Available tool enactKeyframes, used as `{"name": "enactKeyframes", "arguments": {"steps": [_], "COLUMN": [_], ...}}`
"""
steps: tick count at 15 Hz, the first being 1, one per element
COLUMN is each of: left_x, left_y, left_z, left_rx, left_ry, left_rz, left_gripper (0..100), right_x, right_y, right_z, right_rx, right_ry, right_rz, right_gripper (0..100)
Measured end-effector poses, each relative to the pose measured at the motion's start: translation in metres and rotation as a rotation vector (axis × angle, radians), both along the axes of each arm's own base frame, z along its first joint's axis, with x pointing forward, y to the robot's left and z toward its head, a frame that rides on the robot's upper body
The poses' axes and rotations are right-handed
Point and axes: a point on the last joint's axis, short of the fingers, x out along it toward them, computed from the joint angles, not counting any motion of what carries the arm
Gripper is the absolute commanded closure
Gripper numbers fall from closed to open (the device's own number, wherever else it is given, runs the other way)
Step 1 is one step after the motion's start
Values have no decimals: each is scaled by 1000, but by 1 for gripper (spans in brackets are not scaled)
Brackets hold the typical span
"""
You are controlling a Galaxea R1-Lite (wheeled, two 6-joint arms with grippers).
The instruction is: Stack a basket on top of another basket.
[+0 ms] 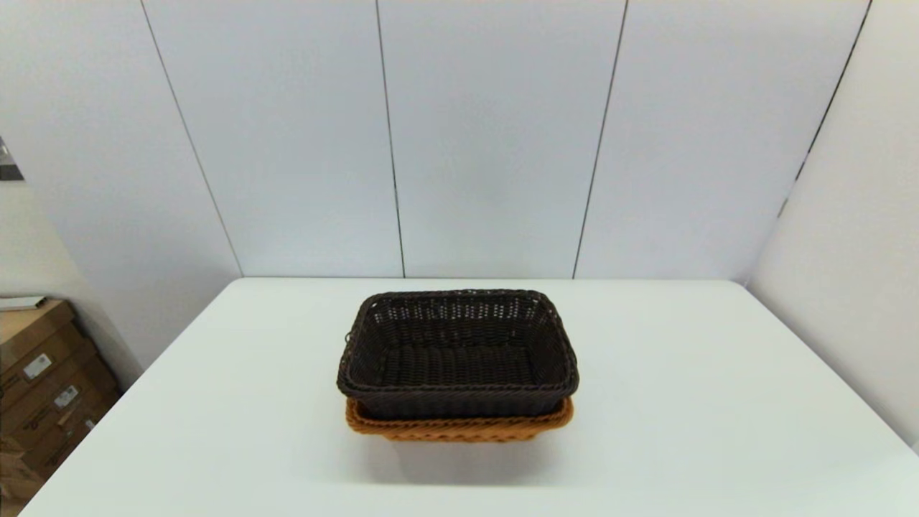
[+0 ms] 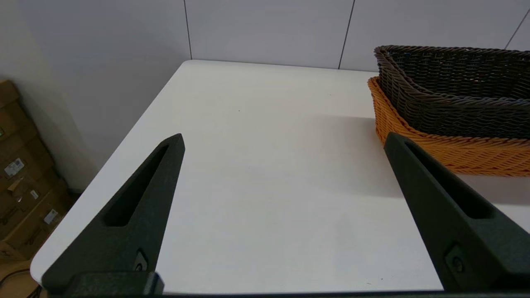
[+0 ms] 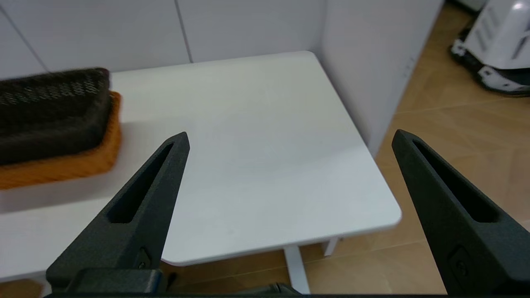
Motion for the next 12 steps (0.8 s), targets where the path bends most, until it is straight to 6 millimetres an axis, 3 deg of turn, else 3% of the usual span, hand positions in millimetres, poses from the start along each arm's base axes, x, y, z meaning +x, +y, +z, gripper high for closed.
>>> {"name": "enactKeyframes", "arguments": {"steps": [2, 4, 9, 12], "left_x": [0, 0, 0, 0], "left_y": [0, 0, 0, 0], "left_z": [0, 0, 0, 0], "left_rx": [0, 0, 0, 0], "left_ry": [0, 0, 0, 0], "left_rz": [0, 0, 1, 1], "left_gripper": [0, 0, 0, 0], "right_x": [-11, -5, 56, 77], "right_y": [1, 2, 3, 4], "right_z": [-30, -55, -108, -131], "right_rx": [-36, -60, -156, -206], "right_ry": [-22, -23, -83, -139], "right_rz": [-9, -4, 25, 69], "right_gripper": [0, 0, 0, 0]}}
